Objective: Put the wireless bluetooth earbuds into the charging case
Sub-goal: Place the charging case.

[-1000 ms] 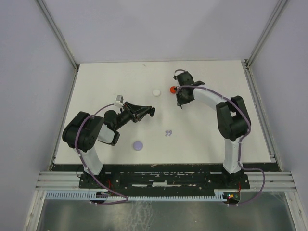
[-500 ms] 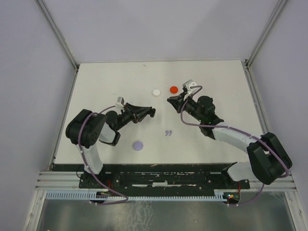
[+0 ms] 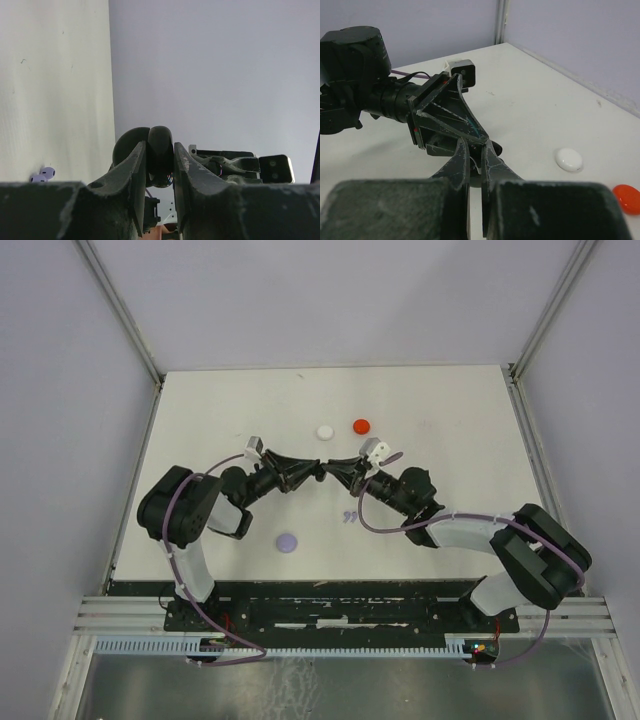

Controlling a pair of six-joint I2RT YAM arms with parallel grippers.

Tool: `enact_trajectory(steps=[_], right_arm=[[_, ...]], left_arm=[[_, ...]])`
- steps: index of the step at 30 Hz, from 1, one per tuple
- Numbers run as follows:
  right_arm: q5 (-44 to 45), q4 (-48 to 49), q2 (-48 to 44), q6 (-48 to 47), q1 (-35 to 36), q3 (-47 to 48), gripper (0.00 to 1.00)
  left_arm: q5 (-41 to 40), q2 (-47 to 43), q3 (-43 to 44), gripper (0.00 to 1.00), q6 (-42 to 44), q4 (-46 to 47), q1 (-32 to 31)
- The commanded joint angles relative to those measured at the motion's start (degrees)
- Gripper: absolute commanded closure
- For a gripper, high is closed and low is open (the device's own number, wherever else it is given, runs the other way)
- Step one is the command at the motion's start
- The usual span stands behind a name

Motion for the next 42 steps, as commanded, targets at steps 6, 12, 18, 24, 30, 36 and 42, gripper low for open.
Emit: enact_trajectory(steps=[6, 12, 18, 24, 30, 36, 42], right_arm=[[2.5, -2.1, -0.5, -3.3, 2.1, 2.7, 0.99], [3.3, -4.5, -0.8, -4.5, 2.4, 2.9, 0.99], [3.8, -5.2, -0.4, -5.0, 2.4, 2.9, 0.99], [4.0, -5.2, -0.2, -5.0, 2.4, 3.0, 0.99], [4.2, -5.7, -0.5, -5.2, 2.4, 2.9, 0.99], [4.2, -5.9, -0.1, -5.4, 2.4, 2.9, 0.99], [4.0, -5.9, 0.4, -5.3, 2.4, 2.8, 0.99]], left_arm=[[2.5, -0.8, 2.6, 0.97, 1.0, 0.9, -1.2], [2.3, -4.7, 3.3, 0.97, 6.1, -7.6, -1.7], [2.0, -8.1, 4.0, 0.97, 9.5, -13.3, -2.1], [2.0, -9.0, 4.6, 0.97, 10.7, -15.3, -2.9], [2.0, -9.1, 5.1, 0.97, 11.0, -15.8, -3.6], [2.0, -9.6, 5.3, 0.97, 11.0, -16.1, -3.6], [2.0, -10.2, 5.5, 0.97, 11.0, -16.4, -3.7]])
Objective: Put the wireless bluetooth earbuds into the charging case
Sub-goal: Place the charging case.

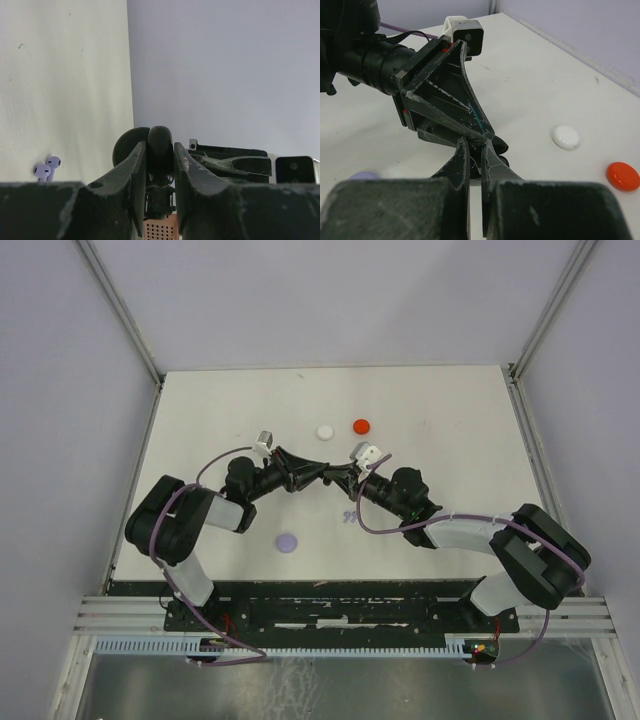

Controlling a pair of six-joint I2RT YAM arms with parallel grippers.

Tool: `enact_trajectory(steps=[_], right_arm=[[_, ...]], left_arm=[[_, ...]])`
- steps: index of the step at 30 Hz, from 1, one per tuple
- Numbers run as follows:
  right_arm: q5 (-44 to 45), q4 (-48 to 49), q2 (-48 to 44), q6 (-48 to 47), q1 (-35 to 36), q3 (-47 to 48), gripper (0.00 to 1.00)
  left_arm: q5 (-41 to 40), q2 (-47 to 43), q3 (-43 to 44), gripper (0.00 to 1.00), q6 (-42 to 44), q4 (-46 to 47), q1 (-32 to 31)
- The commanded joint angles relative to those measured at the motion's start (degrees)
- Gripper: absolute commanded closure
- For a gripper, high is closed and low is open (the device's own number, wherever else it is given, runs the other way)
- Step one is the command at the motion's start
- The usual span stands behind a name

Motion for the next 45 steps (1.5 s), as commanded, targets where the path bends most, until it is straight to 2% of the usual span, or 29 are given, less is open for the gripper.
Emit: enact_trajectory(steps=[1, 26, 36, 45], right_arm=[[0.6, 1.9, 0.5, -0.6, 0.4, 2.3, 0.99], [1.6, 0.7, 1.1, -0.7, 0.4, 2.6, 0.98], [2.5, -1.4, -1.0, -0.3, 0.4, 2.5, 0.65], [8.0, 1.9, -10.7, 2.1, 0.4, -0.5, 0.53]], left_arm=[[0.7, -2.7, 2.1, 0.97, 2.4, 1.1, -0.3], [1.0, -3.7, 2.6, 0.97, 1.0, 2.5, -0.5], [0.2, -4.3, 2.9, 0.97, 1.1, 1.7, -0.5], [-0.6, -2.4, 3.5, 0.97, 1.8, 1.4, -0.4]])
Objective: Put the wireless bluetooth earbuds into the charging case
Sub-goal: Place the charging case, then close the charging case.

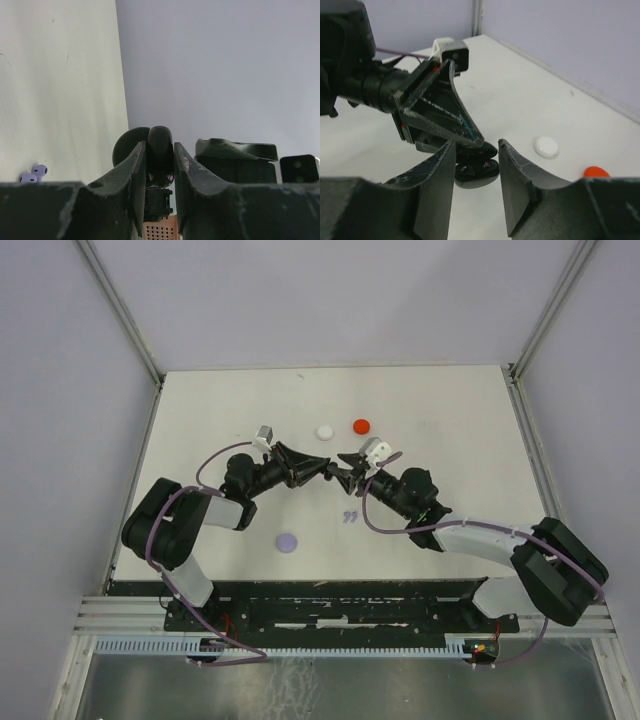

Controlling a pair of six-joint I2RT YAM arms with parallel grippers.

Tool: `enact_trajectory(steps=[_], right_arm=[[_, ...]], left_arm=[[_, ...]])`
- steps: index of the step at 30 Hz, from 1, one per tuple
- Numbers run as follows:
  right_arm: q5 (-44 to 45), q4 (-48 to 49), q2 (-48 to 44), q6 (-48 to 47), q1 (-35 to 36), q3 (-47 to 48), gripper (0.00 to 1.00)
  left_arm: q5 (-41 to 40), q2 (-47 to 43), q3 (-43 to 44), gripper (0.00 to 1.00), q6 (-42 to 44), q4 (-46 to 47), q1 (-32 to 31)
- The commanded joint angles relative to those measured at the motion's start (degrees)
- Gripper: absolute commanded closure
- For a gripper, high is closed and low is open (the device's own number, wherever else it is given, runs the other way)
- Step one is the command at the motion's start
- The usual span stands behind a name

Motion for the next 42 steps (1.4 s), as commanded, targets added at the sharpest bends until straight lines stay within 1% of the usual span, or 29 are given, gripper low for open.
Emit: enact_trajectory(steps=[1, 3, 5, 7, 9, 11, 12, 14, 16, 19, 21, 22, 25, 27, 29, 32, 35, 36, 39, 42], right_arm=[[5.0, 4.1, -8.2, 2.0, 0.2, -1.1, 0.52], [7.0, 1.5, -11.1, 1.8, 0.1, -1.1, 0.52], [9.8, -4.7, -13.3, 1.8, 0.1, 0.3, 0.50], [15.7, -15.8, -14.7, 3.5, 0.1, 4.2, 0.49], [22.4, -31.8, -14.1, 7.1, 0.1, 11.2, 0.48], [27.0, -47.4, -11.1, 8.6, 0.1, 19.3, 0.45], [28.7, -55.9, -8.2, 9.0, 0.1, 23.1, 0.43], [30.0, -64.5, -4.3, 9.7, 0.1, 28.7, 0.41], [28.6, -66.7, -2.1, 10.1, 0.1, 30.2, 0.39], [29.9, -66.2, -0.1, 13.2, 0.1, 29.6, 0.38], [30.7, -63.0, 0.0, 13.8, 0.1, 27.8, 0.38], [30.9, -59.9, -0.3, 13.5, 0.1, 25.7, 0.37], [29.6, -47.9, -1.0, 10.5, 0.1, 18.0, 0.29], [27.0, -36.7, -1.2, 8.2, 0.1, 12.7, 0.24], [23.6, -25.6, -0.4, 6.5, 0.2, 8.4, 0.19], [20.0, -17.0, 2.2, 4.9, 0.3, 5.8, 0.12], [17.3, -9.0, 5.3, 3.1, 0.8, 4.5, 0.04], [16.4, -7.2, 6.4, 2.9, 1.0, 4.6, 0.01], [14.9, -3.4, 9.6, 2.2, 1.6, 5.8, 0.01], [14.3, -1.8, 12.9, 1.6, 2.3, 7.9, 0.01]], left_arm=[[-0.4, -0.2, 1.9, 0.97, 1.8, 2.6, -0.1], [-0.5, 0.0, 1.8, 0.97, 1.8, 2.9, -0.1], [-0.6, 0.1, 1.7, 0.97, 1.8, 2.9, -0.1], [-0.7, 0.1, 1.6, 0.97, 1.9, 3.0, -0.1], [-1.1, 0.0, 1.2, 0.97, 1.7, 3.1, -0.1], [-2.1, -0.3, 0.4, 0.97, 1.1, 4.1, 0.0], [-2.9, -0.4, -0.2, 0.97, 0.7, 4.5, 0.2], [-4.8, -0.5, -1.8, 0.97, -0.7, 6.4, 0.6], [-6.8, -0.1, -3.6, 0.97, -2.7, 9.5, 0.9], [-8.9, 1.6, -5.9, 0.97, -7.2, 15.6, 1.1], [-11.6, 2.5, -7.1, 0.97, -10.4, 18.1, 1.1], [-12.8, 2.9, -7.4, 0.97, -12.0, 18.9, 1.1], [-16.4, 3.6, -7.6, 0.97, -16.6, 21.0, 1.0], [-19.3, 3.8, -7.8, 0.97, -18.6, 21.3, 0.8], [-21.6, 3.5, -7.8, 0.97, -20.1, 20.8, 0.5], [-24.5, 2.5, -7.6, 0.97, -21.7, 18.1, 0.0], [-25.6, 1.5, -6.9, 0.97, -21.7, 14.7, -0.6], [-26.0, 1.2, -6.7, 0.97, -21.7, 13.9, -0.8], [-27.1, 0.6, -6.4, 0.97, -21.6, 11.9, -1.4], [-27.7, 0.6, -5.7, 0.97, -21.7, 11.0, -2.0]])
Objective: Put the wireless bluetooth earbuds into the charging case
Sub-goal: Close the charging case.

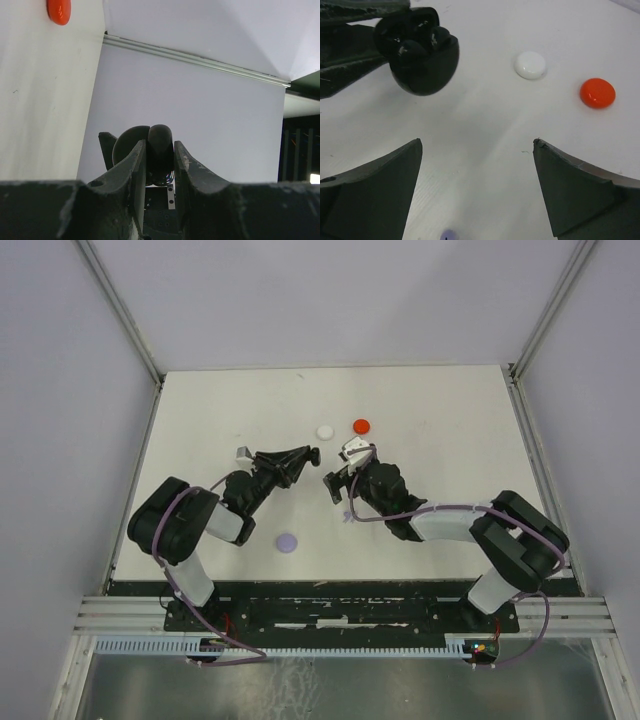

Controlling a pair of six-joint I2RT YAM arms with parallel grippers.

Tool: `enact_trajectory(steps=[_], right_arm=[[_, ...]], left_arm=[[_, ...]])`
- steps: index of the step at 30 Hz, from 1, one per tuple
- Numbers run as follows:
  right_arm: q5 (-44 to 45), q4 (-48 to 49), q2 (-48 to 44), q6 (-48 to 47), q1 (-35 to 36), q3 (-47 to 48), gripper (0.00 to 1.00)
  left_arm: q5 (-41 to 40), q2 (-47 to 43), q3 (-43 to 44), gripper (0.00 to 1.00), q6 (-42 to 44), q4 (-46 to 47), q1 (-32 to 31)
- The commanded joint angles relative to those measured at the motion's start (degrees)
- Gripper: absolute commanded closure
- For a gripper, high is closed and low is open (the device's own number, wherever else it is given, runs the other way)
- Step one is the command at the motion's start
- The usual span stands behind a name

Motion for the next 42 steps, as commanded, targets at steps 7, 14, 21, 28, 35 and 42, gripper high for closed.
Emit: enact_trajectory(steps=[7, 14, 21, 28, 35, 42], right_arm=[[-3.3, 13.0, 8.4, -4.2, 2.1, 7.1, 0.01], [3.1, 13.3, 10.9, -6.7, 2.5, 9.3, 0.00], [11.9, 13.7, 10.4, -10.7, 2.6, 8.1, 0.01], [16.4, 19.1, 8.6, -13.6, 2.6, 4.5, 0.00], [18.8, 22.1, 7.2, -15.1, 2.6, 2.6, 0.00], [17.3, 21.2, 3.7, -14.1, 2.6, 1.4, 0.00]], left_arm=[[-2.5, -1.2, 3.5, 0.97, -2.1, -1.2, -2.0], [-1.7, -0.6, 2.7, 0.97, -2.0, -0.2, -2.5], [-1.3, -0.3, 1.4, 0.97, -1.9, 0.8, -2.4], [-0.2, -0.2, 1.1, 0.97, -0.5, 0.6, -2.4], [0.5, -0.3, 0.2, 0.97, 0.5, 0.1, -2.4], [1.8, 0.9, -0.3, 0.97, 1.2, 0.8, -2.5]])
